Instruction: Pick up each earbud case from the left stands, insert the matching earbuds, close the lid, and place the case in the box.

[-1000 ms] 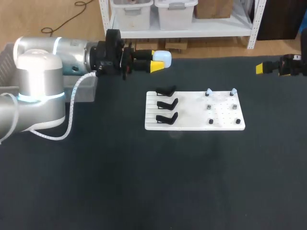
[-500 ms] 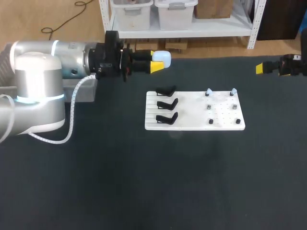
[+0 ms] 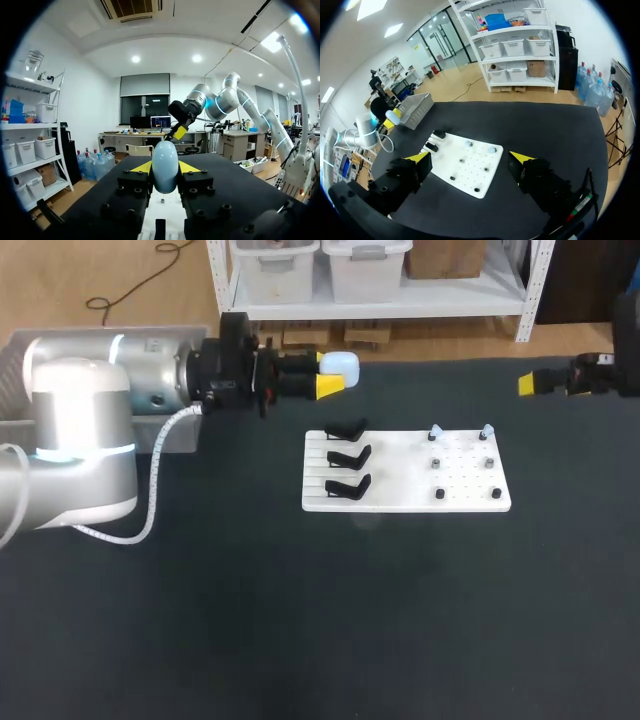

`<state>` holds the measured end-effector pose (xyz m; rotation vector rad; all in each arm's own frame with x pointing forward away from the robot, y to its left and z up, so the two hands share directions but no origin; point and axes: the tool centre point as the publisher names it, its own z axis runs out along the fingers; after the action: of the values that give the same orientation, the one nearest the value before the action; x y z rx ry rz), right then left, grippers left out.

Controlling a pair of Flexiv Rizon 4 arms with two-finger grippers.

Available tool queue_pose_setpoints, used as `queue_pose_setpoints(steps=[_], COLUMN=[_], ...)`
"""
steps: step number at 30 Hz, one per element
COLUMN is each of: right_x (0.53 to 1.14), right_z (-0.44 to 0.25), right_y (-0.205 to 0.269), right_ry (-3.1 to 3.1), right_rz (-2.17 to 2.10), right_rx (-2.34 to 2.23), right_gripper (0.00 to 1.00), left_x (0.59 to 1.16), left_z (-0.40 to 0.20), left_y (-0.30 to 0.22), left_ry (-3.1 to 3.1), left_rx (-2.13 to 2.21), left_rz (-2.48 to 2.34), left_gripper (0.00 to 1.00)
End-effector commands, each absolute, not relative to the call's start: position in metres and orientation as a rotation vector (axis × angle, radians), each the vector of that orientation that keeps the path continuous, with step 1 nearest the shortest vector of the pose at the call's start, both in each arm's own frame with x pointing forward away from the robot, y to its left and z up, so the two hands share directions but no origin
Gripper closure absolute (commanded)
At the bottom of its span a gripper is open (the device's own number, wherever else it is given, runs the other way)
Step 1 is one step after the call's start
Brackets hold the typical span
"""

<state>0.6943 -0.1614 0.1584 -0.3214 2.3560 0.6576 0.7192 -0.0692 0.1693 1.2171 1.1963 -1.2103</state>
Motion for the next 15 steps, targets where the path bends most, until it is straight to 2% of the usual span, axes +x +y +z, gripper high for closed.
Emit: queue_pose_setpoints(steps=[1, 15], right_x=[0.685, 0.654], right_z=[0.165, 0.179], right_y=[-0.153, -0.092], right_ry=[2.344, 2.341], right_rz=[0.674, 0.678], right_rx=[-0.356, -0.512], right_gripper=[0.00, 0.00], left_x=[0.709, 0.704], left_z=[0.168, 0.161], left_y=[-0.067, -0.068], left_ry=[1.200, 1.212], left_rx=[1.195, 1.225], left_rz=[-1.189, -1.230], left_gripper=[1.00, 1.00])
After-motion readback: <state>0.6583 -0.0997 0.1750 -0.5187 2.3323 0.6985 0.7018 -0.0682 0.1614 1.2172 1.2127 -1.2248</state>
